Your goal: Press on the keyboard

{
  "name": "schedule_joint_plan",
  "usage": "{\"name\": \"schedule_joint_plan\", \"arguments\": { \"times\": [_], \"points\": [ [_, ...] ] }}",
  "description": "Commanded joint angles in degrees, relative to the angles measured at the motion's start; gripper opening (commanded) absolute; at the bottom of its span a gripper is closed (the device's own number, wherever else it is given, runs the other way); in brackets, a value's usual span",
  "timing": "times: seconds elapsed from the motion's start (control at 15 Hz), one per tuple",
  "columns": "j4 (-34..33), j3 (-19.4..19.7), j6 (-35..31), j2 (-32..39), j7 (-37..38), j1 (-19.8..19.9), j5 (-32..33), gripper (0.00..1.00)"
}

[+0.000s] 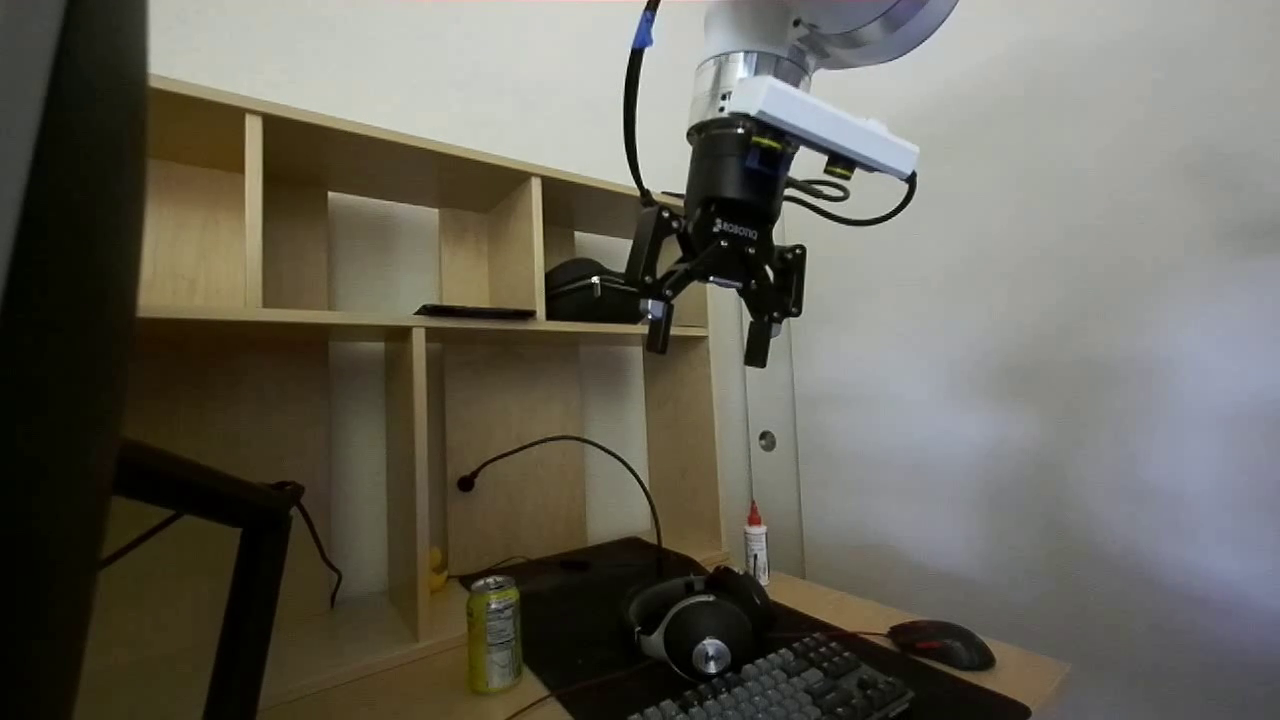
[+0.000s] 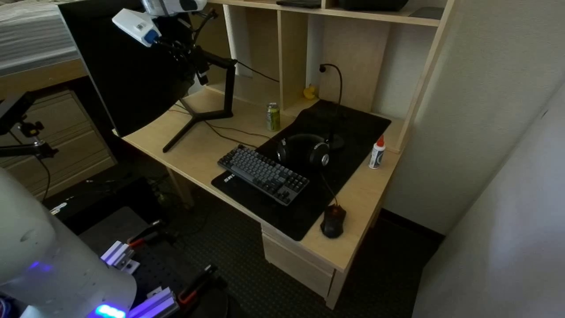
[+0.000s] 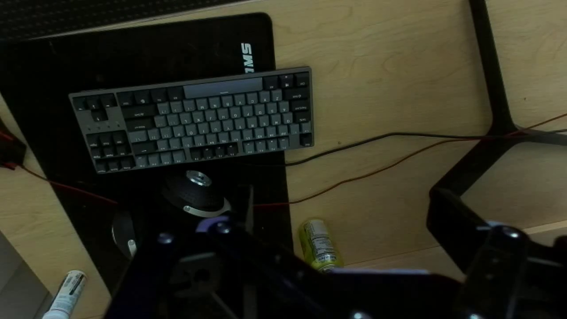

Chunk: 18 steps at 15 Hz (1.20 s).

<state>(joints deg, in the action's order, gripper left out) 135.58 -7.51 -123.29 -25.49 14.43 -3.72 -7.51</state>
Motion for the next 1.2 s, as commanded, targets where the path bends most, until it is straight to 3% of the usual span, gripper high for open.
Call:
{"name": "schedule_joint_plan", "arguments": {
  "times": [0.0, 0.2, 0.47, 0.53, 0.73, 0.8, 1.13],
  "points": [
    [-0.1, 0.1, 0.2, 0.0, 0.0, -0.1, 0.1, 1.00],
    [-0.8, 0.2, -0.1, 1.5, 1.1, 0.7, 0.4, 1.00],
    [-0.2, -1.1, -3.1, 2.1, 14.1, 2.7, -1.1, 1.00],
    [-7.0, 1.9, -2.2, 7.4, 13.0, 5.1, -0.1, 1.00],
    [-11.2, 2.9, -3.4, 10.1, 19.6, 7.4, -0.5, 1.00],
    [-6.7, 2.6, -3.1, 6.1, 16.7, 5.9, 0.0, 1.00],
    [-10.6, 3.6, -3.1, 9.6, 19.1, 6.9, 0.1, 1.00]
  ]
}}
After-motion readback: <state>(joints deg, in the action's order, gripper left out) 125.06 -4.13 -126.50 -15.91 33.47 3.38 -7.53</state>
